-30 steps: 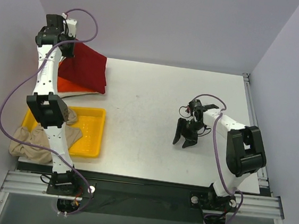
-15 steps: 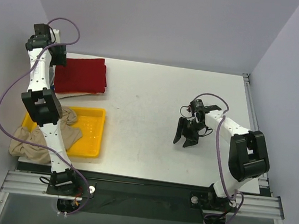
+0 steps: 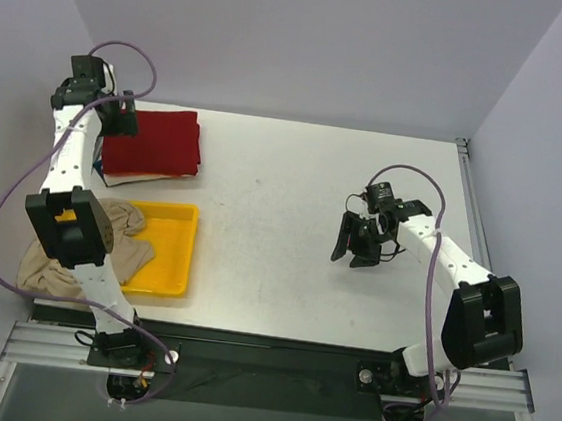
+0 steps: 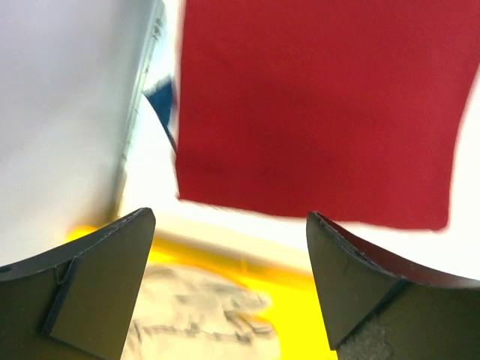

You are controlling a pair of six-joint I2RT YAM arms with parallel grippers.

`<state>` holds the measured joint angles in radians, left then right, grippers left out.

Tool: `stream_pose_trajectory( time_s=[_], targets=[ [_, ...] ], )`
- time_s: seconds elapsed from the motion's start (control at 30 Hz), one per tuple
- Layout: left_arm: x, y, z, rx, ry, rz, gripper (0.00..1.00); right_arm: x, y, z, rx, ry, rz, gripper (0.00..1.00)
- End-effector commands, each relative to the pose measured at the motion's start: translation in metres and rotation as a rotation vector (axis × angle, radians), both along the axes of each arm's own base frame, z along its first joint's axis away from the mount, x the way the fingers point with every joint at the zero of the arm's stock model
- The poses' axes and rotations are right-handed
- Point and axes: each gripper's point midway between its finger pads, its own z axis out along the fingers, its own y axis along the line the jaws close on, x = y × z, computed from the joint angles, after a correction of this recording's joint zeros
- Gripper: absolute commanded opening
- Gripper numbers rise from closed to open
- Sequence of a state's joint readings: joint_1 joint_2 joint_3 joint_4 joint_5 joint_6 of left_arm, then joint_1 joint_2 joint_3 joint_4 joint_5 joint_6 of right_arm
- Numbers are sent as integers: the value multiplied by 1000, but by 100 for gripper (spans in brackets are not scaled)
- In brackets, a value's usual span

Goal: Fold and stack the t-shirts
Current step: Put the neatly folded tshirt into the corner of the board with the left arm

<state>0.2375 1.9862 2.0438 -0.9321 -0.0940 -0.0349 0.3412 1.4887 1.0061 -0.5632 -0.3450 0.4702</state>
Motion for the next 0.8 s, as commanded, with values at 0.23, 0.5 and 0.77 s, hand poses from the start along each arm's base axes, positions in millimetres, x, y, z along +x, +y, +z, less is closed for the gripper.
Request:
stream_pose_trajectory(
  time_s=[0.23,0.5,0.77],
  targets=[
    [-63,-135,51,0,-265,-112,95,8,-28,21,-127,-151,-52,51],
    [-131,-226,39,-172,-405,-221,96,20,-31,29,-110,-274,-112,51],
    [-175,-271,2,-185,-346,-276,97,25,-31,23,-115,-292,-116,51]
  ],
)
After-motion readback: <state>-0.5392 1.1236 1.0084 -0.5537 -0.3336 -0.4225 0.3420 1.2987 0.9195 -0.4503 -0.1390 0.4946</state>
